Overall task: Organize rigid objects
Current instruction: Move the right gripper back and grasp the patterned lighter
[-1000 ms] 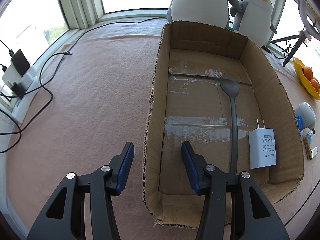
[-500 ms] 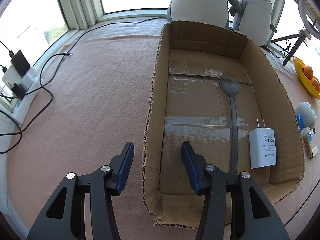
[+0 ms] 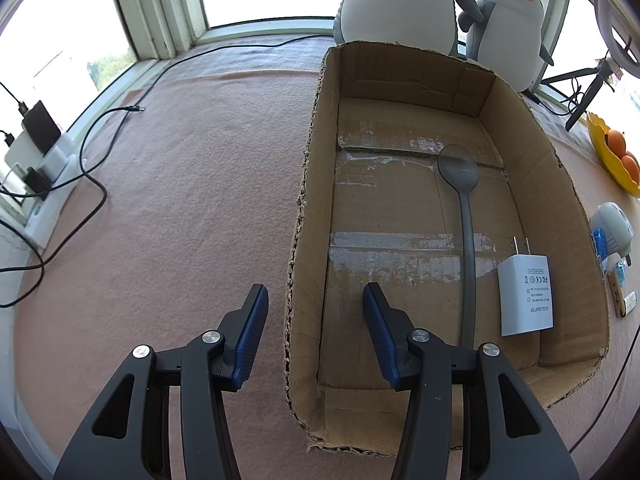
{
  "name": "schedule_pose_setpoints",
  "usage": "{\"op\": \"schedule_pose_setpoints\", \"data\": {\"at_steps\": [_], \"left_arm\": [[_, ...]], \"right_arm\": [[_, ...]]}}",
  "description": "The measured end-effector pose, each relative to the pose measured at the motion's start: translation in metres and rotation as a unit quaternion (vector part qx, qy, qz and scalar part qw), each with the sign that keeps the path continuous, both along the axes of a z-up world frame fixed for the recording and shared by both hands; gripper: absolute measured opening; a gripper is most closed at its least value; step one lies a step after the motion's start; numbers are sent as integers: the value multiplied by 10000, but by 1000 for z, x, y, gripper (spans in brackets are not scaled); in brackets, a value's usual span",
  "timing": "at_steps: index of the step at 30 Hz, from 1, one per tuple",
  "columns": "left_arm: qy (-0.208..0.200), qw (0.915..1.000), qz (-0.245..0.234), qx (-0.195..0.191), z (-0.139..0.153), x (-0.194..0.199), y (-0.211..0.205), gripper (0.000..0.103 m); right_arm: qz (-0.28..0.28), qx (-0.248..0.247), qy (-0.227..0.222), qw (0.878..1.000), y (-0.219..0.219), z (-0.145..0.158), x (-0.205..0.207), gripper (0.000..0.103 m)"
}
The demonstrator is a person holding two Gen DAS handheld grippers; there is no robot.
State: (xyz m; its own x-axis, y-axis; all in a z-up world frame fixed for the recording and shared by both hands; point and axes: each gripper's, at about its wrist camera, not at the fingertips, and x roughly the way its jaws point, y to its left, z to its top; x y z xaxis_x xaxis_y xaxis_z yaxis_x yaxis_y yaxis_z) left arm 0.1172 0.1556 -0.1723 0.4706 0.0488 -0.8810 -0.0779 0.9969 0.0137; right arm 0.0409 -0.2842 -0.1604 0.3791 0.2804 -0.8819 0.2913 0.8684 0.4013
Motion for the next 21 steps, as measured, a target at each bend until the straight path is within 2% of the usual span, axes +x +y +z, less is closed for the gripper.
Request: {"op": "schedule_pose_setpoints", "data": {"at_steps": [13,21], "left_arm": [[-1,10000,2,0,0,0,0,49],[2,10000,1,-6,0,0,-2,49]], "right_arm": [[-300,413,329,9982,-8,-30,15,51],[-129,-81,360,9992,-2,-29,37,51]]}}
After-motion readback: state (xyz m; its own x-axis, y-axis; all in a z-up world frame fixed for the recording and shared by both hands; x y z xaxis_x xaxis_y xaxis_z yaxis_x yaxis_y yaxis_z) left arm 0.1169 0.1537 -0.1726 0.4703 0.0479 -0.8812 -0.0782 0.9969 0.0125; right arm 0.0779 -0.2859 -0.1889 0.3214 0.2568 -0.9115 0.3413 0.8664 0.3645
